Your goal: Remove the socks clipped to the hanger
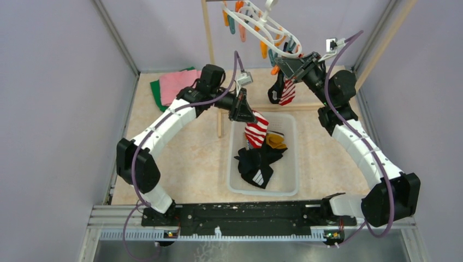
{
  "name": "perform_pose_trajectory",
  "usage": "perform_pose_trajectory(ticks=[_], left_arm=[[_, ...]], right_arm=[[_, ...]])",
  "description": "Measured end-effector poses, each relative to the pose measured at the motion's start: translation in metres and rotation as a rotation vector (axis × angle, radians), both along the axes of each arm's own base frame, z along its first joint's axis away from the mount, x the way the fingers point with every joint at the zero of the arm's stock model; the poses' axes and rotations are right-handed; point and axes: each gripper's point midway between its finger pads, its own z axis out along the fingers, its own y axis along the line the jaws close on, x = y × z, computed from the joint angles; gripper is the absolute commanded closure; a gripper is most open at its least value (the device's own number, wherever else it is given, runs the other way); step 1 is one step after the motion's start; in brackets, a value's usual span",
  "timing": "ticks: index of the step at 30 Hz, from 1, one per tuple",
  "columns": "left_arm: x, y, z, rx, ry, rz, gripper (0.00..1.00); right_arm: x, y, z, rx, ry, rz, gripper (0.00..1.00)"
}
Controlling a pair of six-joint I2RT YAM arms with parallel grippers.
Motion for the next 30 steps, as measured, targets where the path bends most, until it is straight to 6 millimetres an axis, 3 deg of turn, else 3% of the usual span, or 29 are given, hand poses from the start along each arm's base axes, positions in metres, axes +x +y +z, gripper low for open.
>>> perform_pose_trajectory(ticks=[8, 14, 16, 19, 21, 25, 30], left_arm=[[-0.008, 0.0, -0.053, 0.13, -0.078, -0.003, 1.0], [-0.003, 0.004, -0.061, 0.162, -0.113, 0.012, 0.98], [-0.002, 0.004, -0.061, 0.164, -0.118, 0.012, 0.87], [-0.003, 0.004, -0.06, 0.165, -0.124, 0.008, 0.43], [-0.004, 0.005, -0.057, 0.163, -0.126, 0.007, 0.26], [-0.008, 0.007, -0.049, 0.155, -0.134, 0.006, 0.05], [-0.014, 0.011, -0.035, 0.137, -0.158, 0.009, 0.02]], right_arm=[[0.002, 0.0, -0.005, -0.022, 0.006, -0.008, 0.61], [-0.006, -0.01, -0.029, -0.088, 0.033, -0.06, 0.48], [-0.012, -0.017, -0.041, -0.119, 0.049, -0.091, 0.43], [-0.025, -0.034, -0.062, -0.16, 0.065, -0.166, 0.37], [-0.031, -0.047, -0.077, -0.187, 0.071, -0.226, 0.34], [-0.02, -0.064, -0.106, -0.262, 0.079, -0.336, 0.3], [0.024, -0.067, -0.144, -0.381, 0.089, -0.415, 0.31]])
